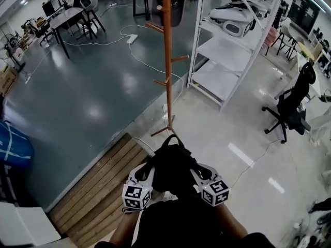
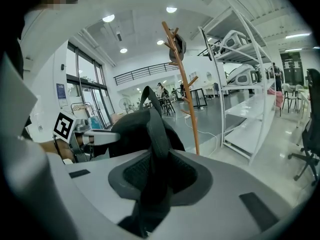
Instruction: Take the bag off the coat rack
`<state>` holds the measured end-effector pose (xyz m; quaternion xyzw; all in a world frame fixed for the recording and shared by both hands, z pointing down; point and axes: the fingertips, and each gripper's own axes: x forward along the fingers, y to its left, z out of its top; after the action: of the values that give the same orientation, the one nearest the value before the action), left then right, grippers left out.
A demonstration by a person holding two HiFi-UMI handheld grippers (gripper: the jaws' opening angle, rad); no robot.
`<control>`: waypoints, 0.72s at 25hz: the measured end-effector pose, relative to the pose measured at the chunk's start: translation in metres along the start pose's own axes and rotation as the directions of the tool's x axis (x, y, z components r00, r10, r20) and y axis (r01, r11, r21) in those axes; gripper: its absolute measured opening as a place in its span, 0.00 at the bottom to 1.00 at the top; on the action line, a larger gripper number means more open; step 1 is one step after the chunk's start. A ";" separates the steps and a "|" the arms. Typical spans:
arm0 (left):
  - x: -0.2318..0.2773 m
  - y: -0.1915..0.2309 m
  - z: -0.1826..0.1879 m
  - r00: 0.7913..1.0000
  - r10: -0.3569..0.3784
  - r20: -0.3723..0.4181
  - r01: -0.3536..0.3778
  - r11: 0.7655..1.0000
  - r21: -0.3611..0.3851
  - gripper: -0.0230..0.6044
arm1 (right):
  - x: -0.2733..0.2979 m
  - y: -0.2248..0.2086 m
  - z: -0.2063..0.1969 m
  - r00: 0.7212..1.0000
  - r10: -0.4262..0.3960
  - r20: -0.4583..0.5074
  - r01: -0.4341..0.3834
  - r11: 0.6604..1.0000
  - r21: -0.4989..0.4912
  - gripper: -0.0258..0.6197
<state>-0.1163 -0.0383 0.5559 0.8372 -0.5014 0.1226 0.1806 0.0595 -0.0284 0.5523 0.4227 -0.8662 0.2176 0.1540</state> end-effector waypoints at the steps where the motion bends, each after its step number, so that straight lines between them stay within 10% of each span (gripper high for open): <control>1: -0.001 -0.001 -0.002 1.000 -0.001 -0.002 0.001 1.000 -0.005 0.18 | -0.002 0.001 -0.002 1.000 0.000 -0.003 0.000 1.000 0.003 0.18; 18: -0.013 0.004 -0.014 1.000 0.008 0.004 -0.007 0.999 -0.038 0.18 | 0.001 0.013 -0.009 1.000 0.001 -0.013 -0.001 1.000 -0.011 0.18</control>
<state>-0.1262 -0.0238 0.5643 0.8320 -0.5072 0.1119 0.1949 0.0495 -0.0174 0.5570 0.4202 -0.8664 0.2157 0.1619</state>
